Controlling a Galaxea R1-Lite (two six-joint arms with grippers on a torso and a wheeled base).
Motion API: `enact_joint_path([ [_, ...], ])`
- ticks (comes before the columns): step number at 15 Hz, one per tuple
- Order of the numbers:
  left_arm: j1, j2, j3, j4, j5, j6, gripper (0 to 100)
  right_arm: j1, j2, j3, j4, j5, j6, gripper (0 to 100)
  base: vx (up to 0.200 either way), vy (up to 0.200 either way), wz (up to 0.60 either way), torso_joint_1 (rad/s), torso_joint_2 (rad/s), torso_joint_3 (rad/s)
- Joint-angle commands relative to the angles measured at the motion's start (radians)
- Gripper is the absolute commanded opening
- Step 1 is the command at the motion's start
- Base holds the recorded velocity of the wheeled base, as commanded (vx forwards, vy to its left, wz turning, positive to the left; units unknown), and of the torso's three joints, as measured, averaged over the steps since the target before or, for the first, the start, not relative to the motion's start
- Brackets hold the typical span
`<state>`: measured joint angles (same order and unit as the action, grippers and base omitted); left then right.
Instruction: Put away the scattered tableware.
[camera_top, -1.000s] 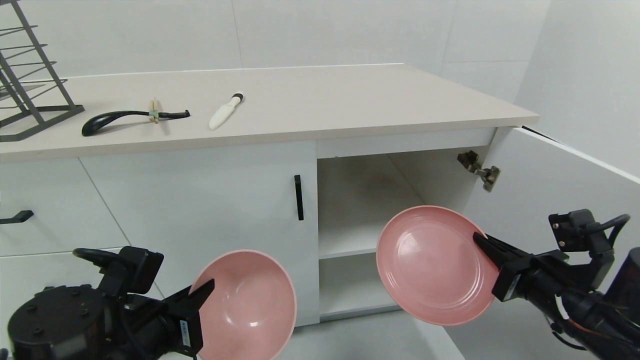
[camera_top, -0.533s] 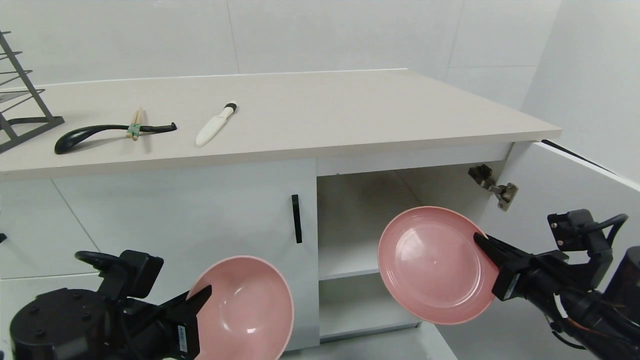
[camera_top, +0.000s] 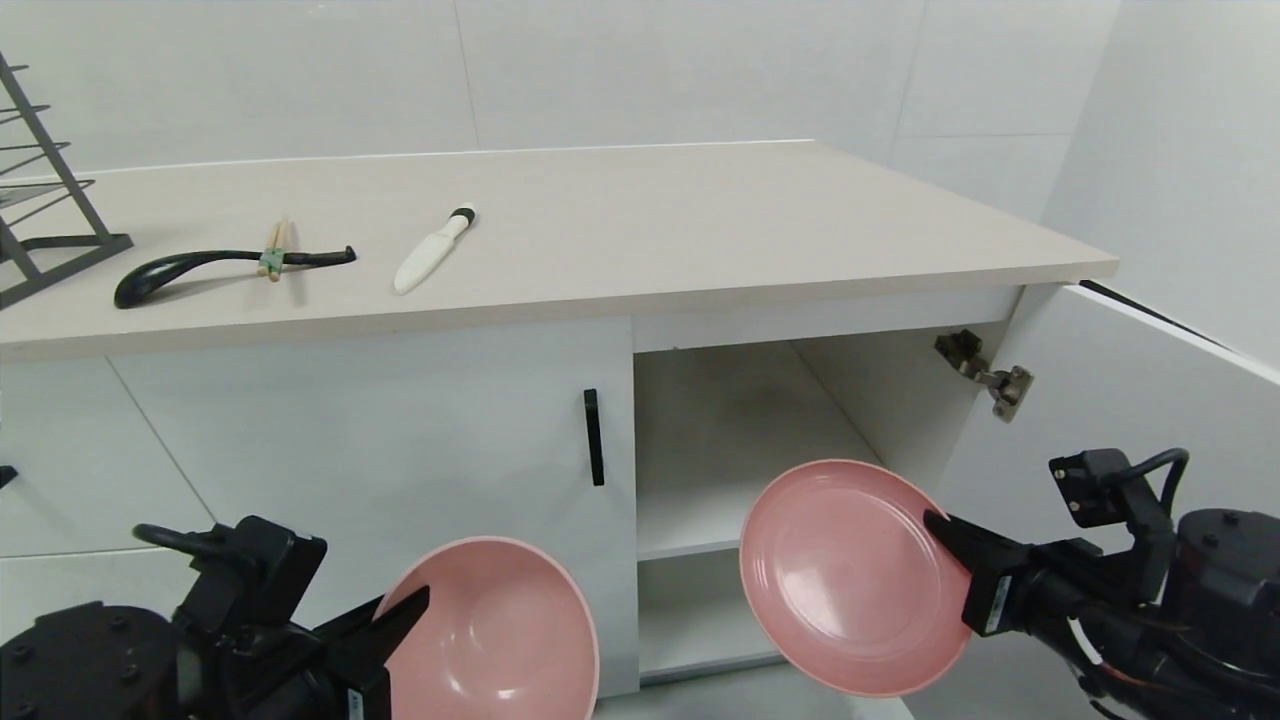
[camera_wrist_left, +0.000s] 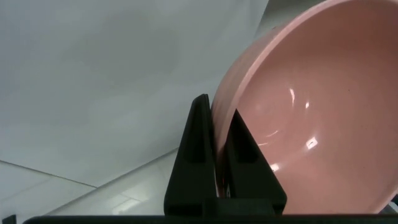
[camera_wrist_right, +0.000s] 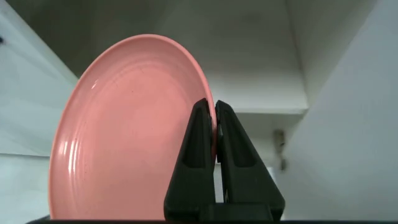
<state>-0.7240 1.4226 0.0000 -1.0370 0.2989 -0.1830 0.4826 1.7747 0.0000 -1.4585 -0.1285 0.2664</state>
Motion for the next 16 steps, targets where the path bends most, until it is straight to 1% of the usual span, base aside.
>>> enact_joint_path([
  [1, 0.005, -0.02, 0.0, 0.008, 0.0, 0.0, 0, 0.051, 0.006, 0.0, -0.002, 0.001, 0.054, 0, 0.0, 0.0, 0.0, 0.0, 0.0, 0.0],
  [3, 0.028, -0.03, 0.0, 0.011, 0.0, 0.007, 0, 0.057, 0.017, 0.0, -0.013, 0.001, 0.068, 0, 0.2, 0.0, 0.0, -0.002, 0.0, 0.002],
  [4, 0.028, -0.047, 0.0, 0.006, 0.0, 0.016, 0, 0.062, 0.032, 0.0, -0.026, 0.001, 0.068, 0, 0.2, 0.0, 0.0, -0.002, 0.0, 0.022],
  [5, 0.026, -0.071, 0.0, 0.015, -0.001, 0.027, 0, 0.06, 0.049, 0.0, -0.028, 0.001, 0.068, 0, 0.0, 0.0, 0.0, 0.0, 0.0, 0.0],
  [6, 0.017, -0.113, 0.0, 0.045, -0.001, 0.053, 0, 0.059, 0.085, 0.0, -0.031, 0.001, 0.068, 0, 0.0, 0.0, 0.0, 0.0, 0.0, 0.0],
  [7, 0.015, -0.165, 0.0, 0.097, -0.001, 0.082, 0, 0.059, 0.131, -0.002, -0.051, 0.001, 0.07, 0, 0.0, 0.0, 0.0, 0.0, 0.0, 0.0],
  [8, 0.015, -0.197, 0.0, 0.124, -0.003, 0.091, 0, 0.059, 0.169, -0.002, -0.088, 0.003, 0.071, 0, 0.0, 0.0, 0.0, 0.0, 0.0, 0.0],
  [9, 0.012, -0.269, 0.0, 0.176, -0.009, 0.099, 0, 0.059, 0.266, -0.008, -0.112, 0.001, 0.07, 0, 0.0, 0.0, 0.0, 0.0, 0.0, 0.0],
  [10, 0.012, -0.295, 0.0, 0.189, -0.011, 0.099, 0, 0.059, 0.284, -0.012, -0.112, 0.001, 0.071, 0, 0.0, 0.0, 0.0, 0.0, 0.0, 0.0],
  [11, 0.012, -0.336, 0.0, 0.195, -0.024, 0.1, 0, 0.06, 0.316, -0.032, -0.112, 0.001, 0.074, 0, 0.0, 0.0, 0.0, 0.0, 0.0, 0.0],
  [13, 0.015, -0.352, 0.0, 0.189, -0.053, 0.1, 0, 0.06, 0.341, -0.072, -0.112, 0.001, 0.083, 0, 0.0, 0.0, 0.0, 0.0, 0.0, 0.0],
  [15, 0.023, -0.346, -0.006, 0.181, -0.053, 0.1, 0, 0.057, 0.376, -0.086, -0.112, 0.001, 0.083, 0, 0.0, 0.0, 0.0, 0.0, 0.0, 0.0],
  [16, 0.028, -0.346, -0.015, 0.18, -0.053, 0.1, 0, 0.053, 0.388, -0.115, -0.112, 0.001, 0.088, 0, 0.0, 0.0, 0.0, 0.0, 0.0, 0.0],
])
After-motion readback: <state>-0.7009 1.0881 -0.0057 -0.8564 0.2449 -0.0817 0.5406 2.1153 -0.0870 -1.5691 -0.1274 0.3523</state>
